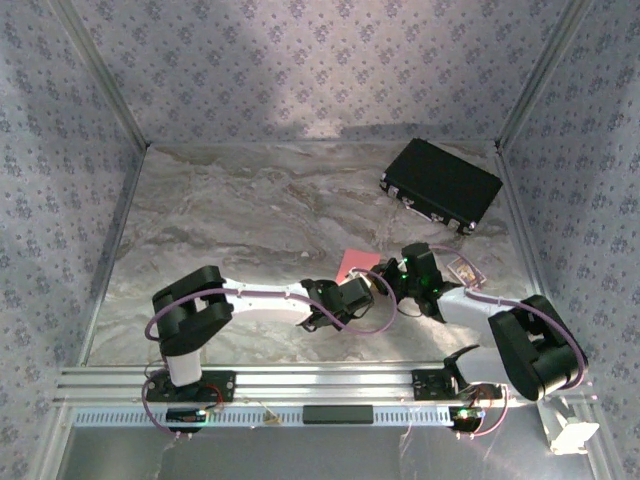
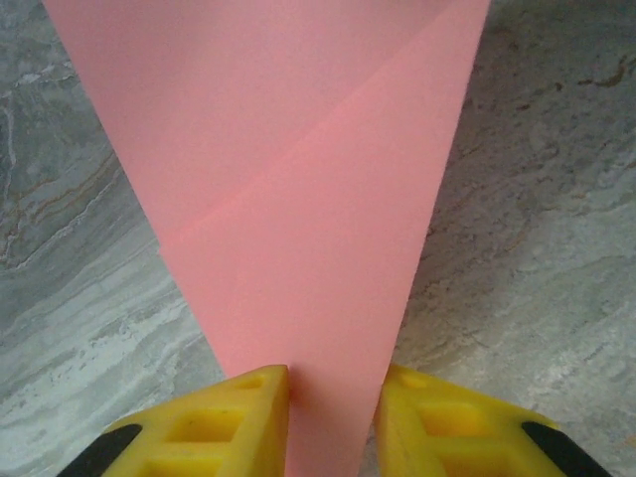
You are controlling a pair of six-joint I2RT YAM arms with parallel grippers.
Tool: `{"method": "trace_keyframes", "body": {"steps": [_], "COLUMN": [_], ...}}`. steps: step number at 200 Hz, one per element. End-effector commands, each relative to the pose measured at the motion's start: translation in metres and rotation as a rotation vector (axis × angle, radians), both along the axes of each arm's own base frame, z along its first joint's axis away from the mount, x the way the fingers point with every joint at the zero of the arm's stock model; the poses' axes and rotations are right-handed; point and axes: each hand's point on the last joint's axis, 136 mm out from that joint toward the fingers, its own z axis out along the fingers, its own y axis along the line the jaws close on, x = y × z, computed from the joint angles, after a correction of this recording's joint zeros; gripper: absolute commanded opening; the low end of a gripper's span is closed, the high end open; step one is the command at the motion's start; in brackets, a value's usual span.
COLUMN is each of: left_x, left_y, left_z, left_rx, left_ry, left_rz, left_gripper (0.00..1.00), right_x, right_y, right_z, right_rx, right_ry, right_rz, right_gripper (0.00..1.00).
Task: Fold a paper plane with a square sheet of paper (pick it up from the middle)
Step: Fold the wing for the fifth time at the center of the table.
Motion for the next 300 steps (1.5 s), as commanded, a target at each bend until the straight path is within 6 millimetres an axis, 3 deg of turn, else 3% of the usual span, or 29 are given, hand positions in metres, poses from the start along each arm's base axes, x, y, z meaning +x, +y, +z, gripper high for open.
{"method": "trace_keyframes", "body": {"steps": [1, 58, 106, 141, 186, 197, 230, 300], "left_x": [-0.001, 0.001, 0.002, 0.002, 0.002, 0.003, 0.001, 0.005], "left_y": [-0.005, -0.003, -0.001, -0.001, -0.002, -0.003, -0.010, -0.013], "left_z": [0.007, 0.006, 0.004, 0.004, 0.003, 0.004, 0.008, 0.014], "left_rx": [0.003, 0.010, 0.019, 0.021, 0.008, -0.006, -0.131, -0.439], "left_ry": [-0.021, -0.027, -0.032, -0.033, -0.027, -0.013, 0.072, 0.294], "left_rz": [-0.012, -0.004, 0.005, 0.005, 0.022, 0.031, 0.059, 0.107], "left_gripper": [0.24, 0.16, 0.16, 0.09, 0.02, 0.01, 0.00, 0.00], "right_x": [0.001, 0.001, 0.000, 0.000, -0.001, -0.004, -0.007, -0.012], "right_y": [0.001, -0.001, -0.001, -0.001, -0.008, -0.015, -0.033, -0.048], "right_z": [0.001, 0.000, 0.001, 0.002, 0.007, 0.006, 0.014, 0.025], "right_rx": [-0.002, -0.007, -0.006, -0.005, -0.047, -0.079, -0.149, -0.183], "right_ry": [0.022, 0.022, 0.020, 0.017, -0.004, 0.000, -0.022, -0.056], "right_rz": [-0.010, -0.018, -0.015, -0.013, -0.013, -0.015, -0.035, -0.059], "right_gripper": [0.02, 0.02, 0.02, 0.03, 0.17, 0.25, 0.37, 0.41]}}
